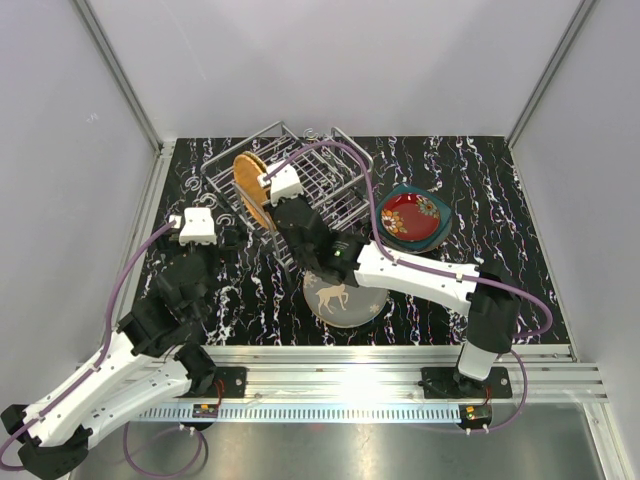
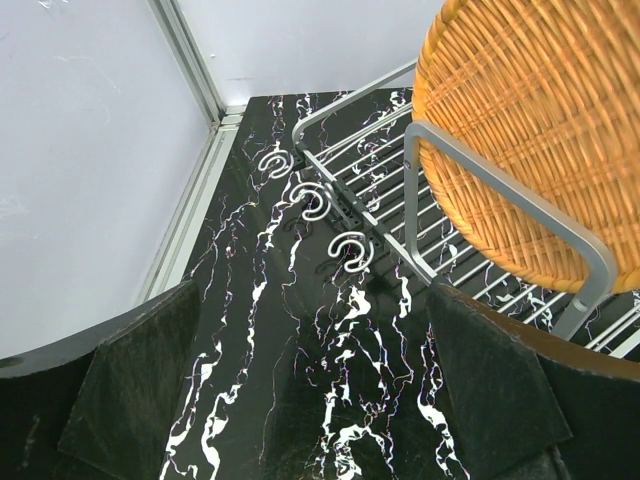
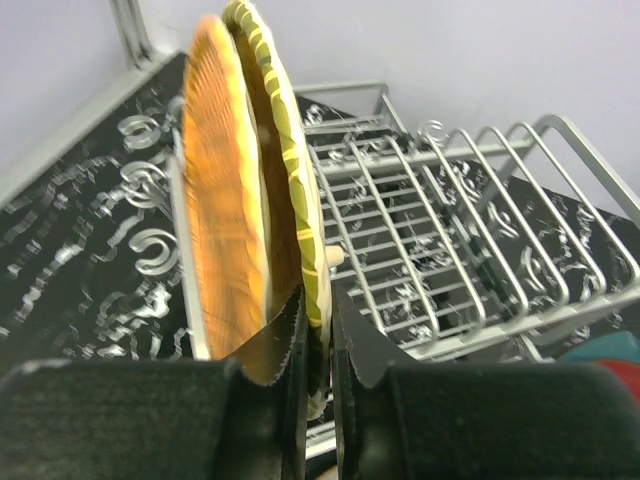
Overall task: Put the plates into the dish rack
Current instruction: Insert the plate into the dish rack, then move the dish rack
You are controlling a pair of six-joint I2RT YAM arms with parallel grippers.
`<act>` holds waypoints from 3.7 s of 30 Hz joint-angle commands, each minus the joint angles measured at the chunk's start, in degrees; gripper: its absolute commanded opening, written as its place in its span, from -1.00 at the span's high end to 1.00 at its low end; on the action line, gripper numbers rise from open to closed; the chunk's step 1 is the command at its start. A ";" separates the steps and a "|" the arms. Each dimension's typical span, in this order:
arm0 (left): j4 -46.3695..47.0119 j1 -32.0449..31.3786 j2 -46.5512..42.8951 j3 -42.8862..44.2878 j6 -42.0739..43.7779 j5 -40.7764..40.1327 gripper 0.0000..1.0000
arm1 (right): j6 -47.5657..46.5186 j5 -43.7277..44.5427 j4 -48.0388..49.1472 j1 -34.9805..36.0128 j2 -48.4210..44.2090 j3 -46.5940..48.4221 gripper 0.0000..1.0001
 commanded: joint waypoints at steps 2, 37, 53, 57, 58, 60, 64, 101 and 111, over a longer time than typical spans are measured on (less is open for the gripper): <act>1.17 0.10 0.32 1.93 -0.15 0.76 -0.98 | -0.54 1.85 -3.24 0.73 -2.62 -2.58 0.72; 0.37 0.62 5.31 3.24 -10.60 13.73 -0.98 | 11.41 -0.61 -6.66 0.29 -32.23 -23.57 -0.26; 20.67 0.45 13.93 -10.29 -25.12 23.79 -0.98 | 27.23 -7.99 -10.79 -7.18 -53.77 -44.86 -0.27; 26.03 0.45 16.92 -12.66 -24.85 22.65 -0.98 | 27.50 -9.31 -11.06 -8.58 -54.91 -46.87 -0.28; 28.22 0.45 17.80 -13.01 -24.68 22.47 -0.98 | 27.41 -9.57 -10.97 -9.20 -55.18 -47.06 -0.27; 29.99 0.54 19.38 -13.89 -24.94 20.99 -0.98 | 27.24 -10.28 -11.24 -9.90 -55.80 -47.75 -0.27; 31.50 0.54 22.55 -13.72 -25.82 17.38 -0.96 | 27.24 -11.42 -11.32 -11.75 -56.32 -48.46 -0.27; 19.46 25.50 17.90 -12.84 -36.36 30.64 -0.93 | 31.19 -21.44 -5.70 -20.54 -49.74 -53.21 -0.26; 14.36 25.67 13.68 -10.73 -36.63 37.39 -0.95 | 35.58 -29.78 -6.31 -26.25 -44.82 -52.95 -0.21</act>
